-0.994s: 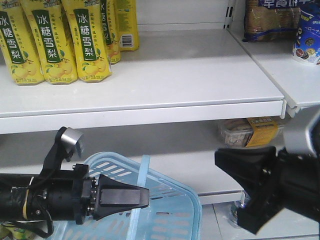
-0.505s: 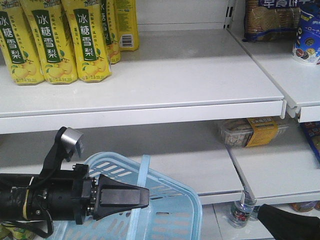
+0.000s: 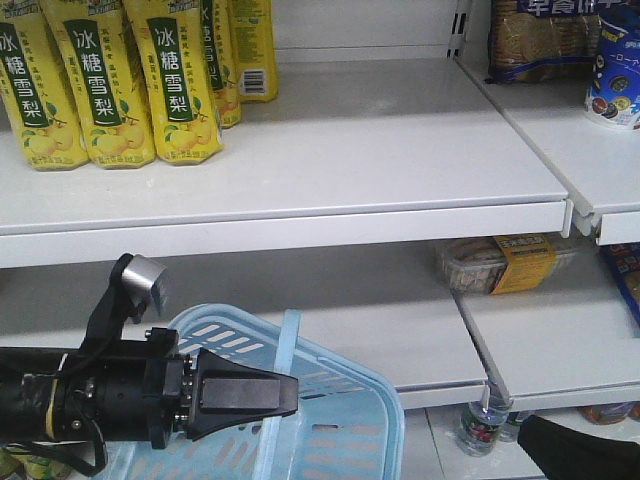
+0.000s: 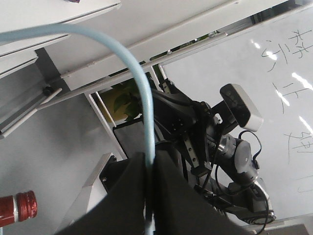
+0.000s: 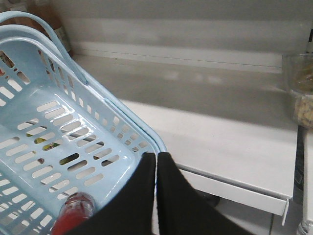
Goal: Place coke in basket with both arms
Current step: 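Open the right gripper and withdraw it from the basket, then swing the left gripper with the basket back toward the robot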
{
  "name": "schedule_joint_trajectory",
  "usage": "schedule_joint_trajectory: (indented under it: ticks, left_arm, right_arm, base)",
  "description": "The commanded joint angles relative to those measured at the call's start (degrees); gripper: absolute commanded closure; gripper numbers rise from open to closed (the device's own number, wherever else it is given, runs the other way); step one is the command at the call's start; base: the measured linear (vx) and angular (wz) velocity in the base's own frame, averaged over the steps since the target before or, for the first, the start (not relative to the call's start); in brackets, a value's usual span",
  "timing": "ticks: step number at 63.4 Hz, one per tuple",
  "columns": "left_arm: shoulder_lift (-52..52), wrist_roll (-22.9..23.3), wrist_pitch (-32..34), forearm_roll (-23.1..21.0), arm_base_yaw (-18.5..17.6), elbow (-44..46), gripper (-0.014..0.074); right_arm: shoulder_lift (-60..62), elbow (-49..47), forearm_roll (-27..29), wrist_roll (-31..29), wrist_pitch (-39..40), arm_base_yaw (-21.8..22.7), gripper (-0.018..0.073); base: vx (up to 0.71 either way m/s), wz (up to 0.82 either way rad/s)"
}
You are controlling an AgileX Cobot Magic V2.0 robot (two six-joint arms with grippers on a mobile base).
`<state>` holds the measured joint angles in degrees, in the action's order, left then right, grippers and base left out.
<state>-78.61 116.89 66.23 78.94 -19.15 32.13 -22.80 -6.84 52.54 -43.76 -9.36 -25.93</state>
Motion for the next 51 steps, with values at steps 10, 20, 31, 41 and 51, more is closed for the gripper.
schedule_joint_trajectory:
  ticks: [10, 20, 31, 41, 51]
  left_arm:
    - [1.43, -0.22, 12.65, -5.75, -0.13, 1.53, 0.0604]
    - [1.43, -0.01, 12.66, -5.88, -0.13, 1.53, 0.0604]
    - [1.78, 1.97, 12.66, -4.71, -0.13, 1.53, 0.0604]
    - [4.90, 3.14, 12.66, -4.31, -0.13, 1.53, 0.0604]
    - [10.86, 4.38, 12.66, -3.03, -0.13, 1.53, 0.0604]
  right_arm:
    - [-0.32, -1.44, 0.59, -0.10, 2.72, 0.32, 0.0561]
    - [-0.32, -1.44, 0.59, -0.10, 2.72, 0.32, 0.0561]
    - [-0.32, -1.44, 0.59, -0.10, 2.72, 0.32, 0.0561]
    - [-0.32, -1.44, 0.59, -0.10, 2.72, 0.32, 0.0561]
    - [-0.32, -1.44, 0.59, -0.10, 2.72, 0.32, 0.0561]
  base:
    - [0.00, 0.00]
    - [0.00, 0.00]
    - [0.00, 0.00]
    - [0.00, 0.00]
    - [0.00, 0.00]
